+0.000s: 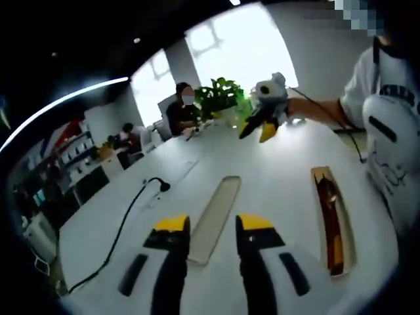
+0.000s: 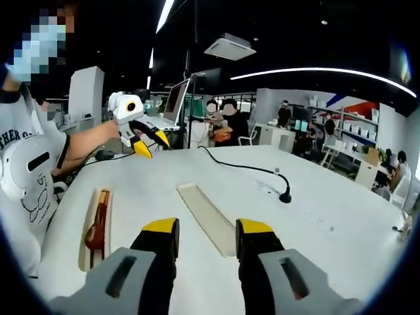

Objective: Arrange the utensils inside the cutlery case until each visible utensil rests in its matching compartment.

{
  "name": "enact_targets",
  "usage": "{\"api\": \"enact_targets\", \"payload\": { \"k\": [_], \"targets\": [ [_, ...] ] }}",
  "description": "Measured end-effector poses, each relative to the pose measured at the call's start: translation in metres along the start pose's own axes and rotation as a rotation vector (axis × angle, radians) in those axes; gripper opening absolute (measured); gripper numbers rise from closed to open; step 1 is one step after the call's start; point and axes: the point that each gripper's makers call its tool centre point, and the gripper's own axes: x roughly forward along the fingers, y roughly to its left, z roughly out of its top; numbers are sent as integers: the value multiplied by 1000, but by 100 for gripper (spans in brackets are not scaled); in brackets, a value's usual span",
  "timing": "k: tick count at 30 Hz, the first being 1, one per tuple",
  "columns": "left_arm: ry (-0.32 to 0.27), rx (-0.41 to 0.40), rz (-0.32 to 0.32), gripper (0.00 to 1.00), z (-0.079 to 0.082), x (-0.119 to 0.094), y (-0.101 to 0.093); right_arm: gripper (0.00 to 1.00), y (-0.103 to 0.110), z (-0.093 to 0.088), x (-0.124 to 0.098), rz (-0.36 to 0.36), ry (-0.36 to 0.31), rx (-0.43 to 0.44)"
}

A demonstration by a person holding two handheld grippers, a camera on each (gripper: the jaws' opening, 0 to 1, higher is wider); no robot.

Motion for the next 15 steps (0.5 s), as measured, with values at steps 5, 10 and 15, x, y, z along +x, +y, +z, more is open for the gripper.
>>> {"api": "enact_targets", "payload": {
  "k": [5, 10, 15],
  "targets": [
    [17, -11, -27, 38, -7, 12, 0, 37, -4, -13, 10, 17, 28, 11],
    [27, -42, -51, 40, -15, 17, 0, 50, -6, -22, 17, 20, 25, 12],
    [54, -57, -34, 50, -26, 28, 3, 53, -9, -30, 25, 5, 33, 22]
  ]
}}
